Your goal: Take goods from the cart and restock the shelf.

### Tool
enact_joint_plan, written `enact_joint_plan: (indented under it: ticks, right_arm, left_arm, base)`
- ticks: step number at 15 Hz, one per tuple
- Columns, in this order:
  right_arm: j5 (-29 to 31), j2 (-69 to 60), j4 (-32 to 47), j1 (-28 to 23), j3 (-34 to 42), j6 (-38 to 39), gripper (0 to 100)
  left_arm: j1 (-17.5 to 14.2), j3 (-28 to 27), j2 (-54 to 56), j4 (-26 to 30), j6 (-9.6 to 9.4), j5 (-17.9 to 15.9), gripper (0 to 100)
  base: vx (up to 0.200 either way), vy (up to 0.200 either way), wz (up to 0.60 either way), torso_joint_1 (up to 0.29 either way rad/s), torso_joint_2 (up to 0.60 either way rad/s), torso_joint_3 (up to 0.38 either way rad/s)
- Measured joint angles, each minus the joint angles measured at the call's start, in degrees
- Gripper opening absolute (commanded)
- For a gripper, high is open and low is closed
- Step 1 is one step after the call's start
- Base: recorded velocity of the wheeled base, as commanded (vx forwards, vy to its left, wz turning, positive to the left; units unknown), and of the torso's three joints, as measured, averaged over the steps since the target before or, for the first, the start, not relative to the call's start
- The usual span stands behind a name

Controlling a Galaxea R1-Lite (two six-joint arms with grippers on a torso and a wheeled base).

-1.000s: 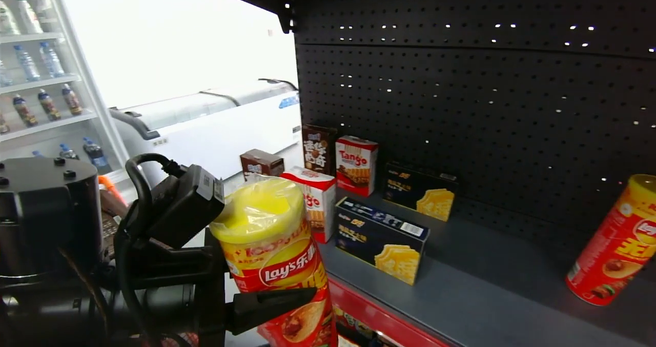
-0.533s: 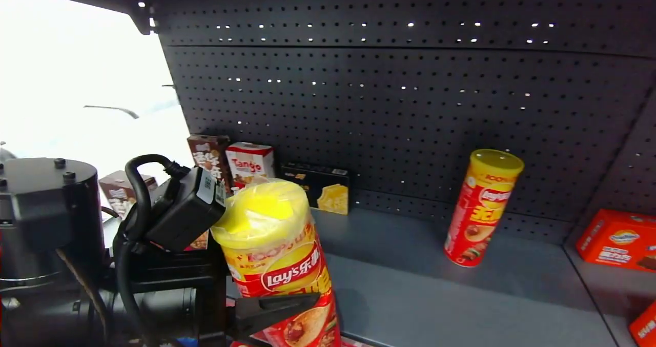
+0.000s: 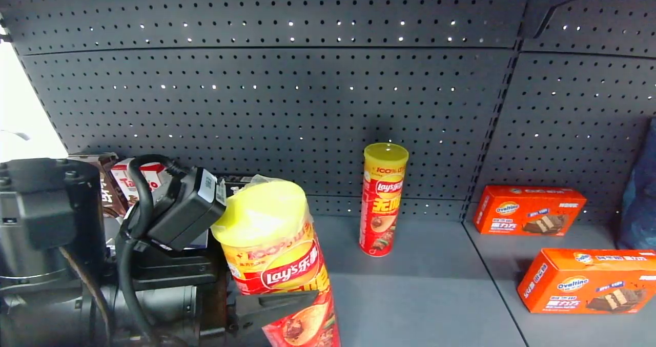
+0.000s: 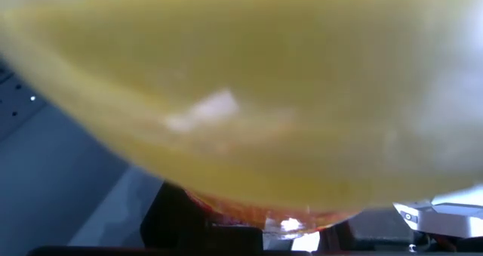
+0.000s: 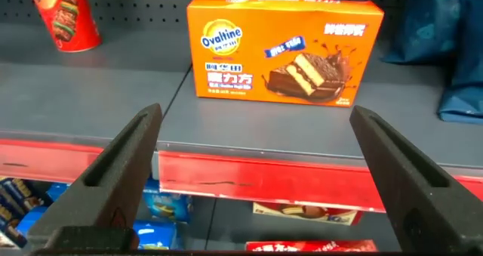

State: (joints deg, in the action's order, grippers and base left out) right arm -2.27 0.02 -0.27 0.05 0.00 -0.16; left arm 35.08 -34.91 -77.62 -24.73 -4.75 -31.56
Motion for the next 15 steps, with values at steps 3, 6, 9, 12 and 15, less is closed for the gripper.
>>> enact_joint_plan:
  ticks: [3,6,9,12,15]
  right_arm:
    - [0.0,0.0,0.02,0.05,0.0,0.0,100]
    - [0.02,0.0,0.05,0.05,0.0,0.0,100]
    - [0.0,0.0,0.0,0.0,0.0,0.0,100]
    - [0.0,0.0,0.0,-0.02,0.0,0.0,100]
    - [-0.07,0.0,0.02,0.05,0.0,-0.11,100]
  left_arm:
    - [-0.17,0.07,0.0,-0.04,0.0,0.01,0]
    - [-0.48,0.09,0.0,-0.04,0.02,0.01,0]
    - [-0.57,0.27,0.02,-0.06,0.0,0.0,0]
    - [-0.55,0.66,0.02,-0.04,0.0,0.0,0]
    - [-0.83,1.46,0.04,-0.17,0.0,0.0,0]
  base:
    - [0.0,0.0,0.0,0.0,0.0,0.0]
    - [0.0,0.0,-0.2,0.002,0.0,-0.001]
    - [0.0,0.0,-0.2,0.002,0.0,0.001]
    - [0.0,0.0,0.0,0.0,0.0,0.0]
    - [0.0,0.0,0.0,0.0,0.0,0.0]
